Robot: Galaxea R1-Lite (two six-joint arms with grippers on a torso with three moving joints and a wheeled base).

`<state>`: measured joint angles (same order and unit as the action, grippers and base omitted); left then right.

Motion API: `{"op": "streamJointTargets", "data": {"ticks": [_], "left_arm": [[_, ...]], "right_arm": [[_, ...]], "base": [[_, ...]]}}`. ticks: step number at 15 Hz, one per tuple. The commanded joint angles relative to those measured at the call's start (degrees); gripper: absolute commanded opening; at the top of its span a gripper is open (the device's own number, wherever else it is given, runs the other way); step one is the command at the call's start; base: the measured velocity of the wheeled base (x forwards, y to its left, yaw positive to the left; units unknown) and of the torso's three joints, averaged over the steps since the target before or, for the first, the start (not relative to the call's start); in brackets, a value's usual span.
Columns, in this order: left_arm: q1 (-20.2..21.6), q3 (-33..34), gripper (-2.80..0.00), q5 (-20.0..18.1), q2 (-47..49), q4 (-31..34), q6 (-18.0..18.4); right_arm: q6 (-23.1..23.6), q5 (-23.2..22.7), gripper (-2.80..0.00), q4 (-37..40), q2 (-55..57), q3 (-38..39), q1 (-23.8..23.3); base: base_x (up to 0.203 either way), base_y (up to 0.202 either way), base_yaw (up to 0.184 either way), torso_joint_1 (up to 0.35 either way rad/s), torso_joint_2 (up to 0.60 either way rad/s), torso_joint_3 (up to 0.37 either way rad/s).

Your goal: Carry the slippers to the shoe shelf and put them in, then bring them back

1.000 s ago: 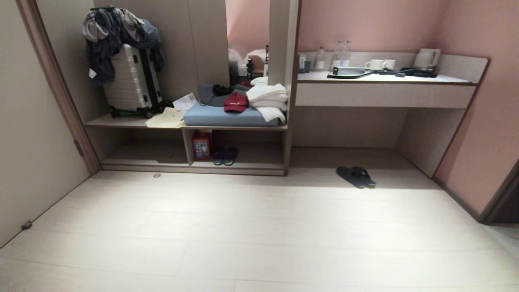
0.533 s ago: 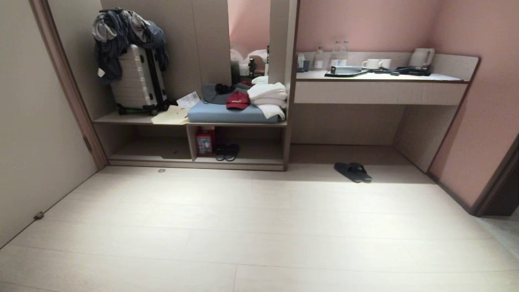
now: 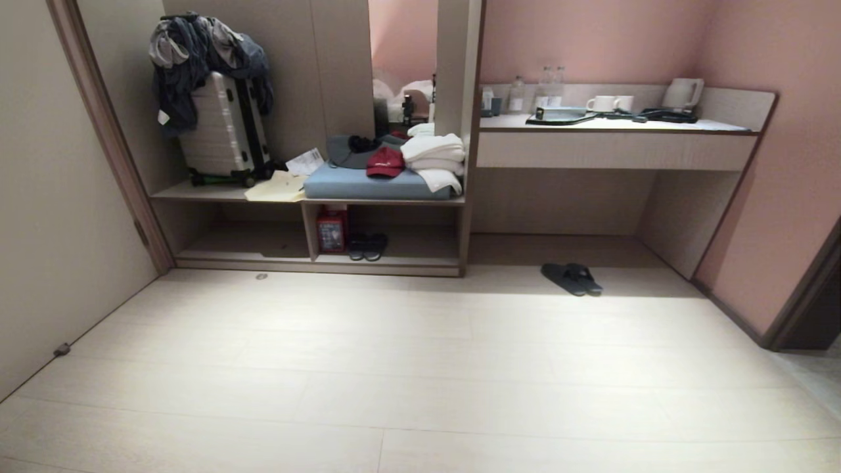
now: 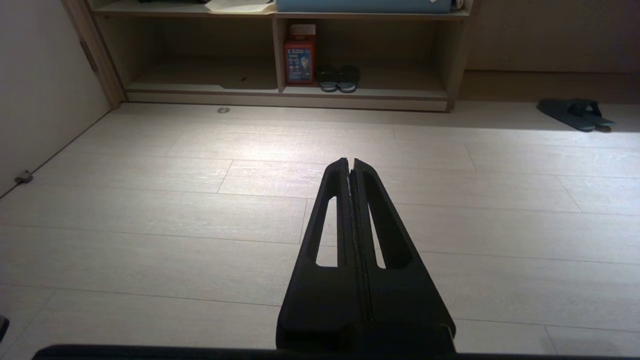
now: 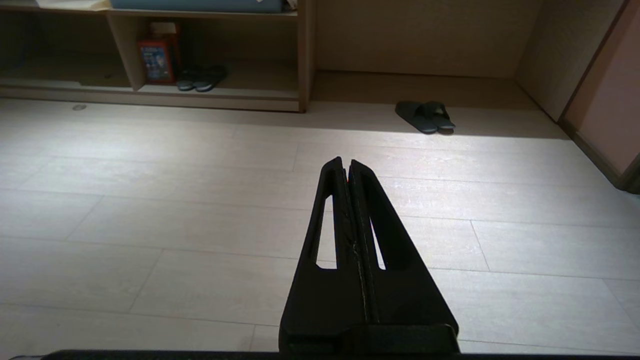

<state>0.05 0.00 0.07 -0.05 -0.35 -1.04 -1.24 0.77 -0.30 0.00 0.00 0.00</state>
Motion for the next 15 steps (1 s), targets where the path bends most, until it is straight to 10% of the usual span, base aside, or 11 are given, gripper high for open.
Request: {"op": "streamJointTargets", "data": {"ticks": [1,15], "left_arm": [[0.04,0.00,-2.80,0.01,0.05,-0.09,-0.01],[-0.02,0.00,-2.80,0.01,0.05,0.00,-0.01]], "right_arm": [[0.10,0.02,-2.80,-0.05,0.00,0.00,0.00],[0.14,0.02,-2.80,-0.05,0.07,0.06,0.00]], "base": [[0.000,0.000,0.000,0.000,0.00,0.000],[0.000,0.000,0.000,0.000,0.00,0.000]]}}
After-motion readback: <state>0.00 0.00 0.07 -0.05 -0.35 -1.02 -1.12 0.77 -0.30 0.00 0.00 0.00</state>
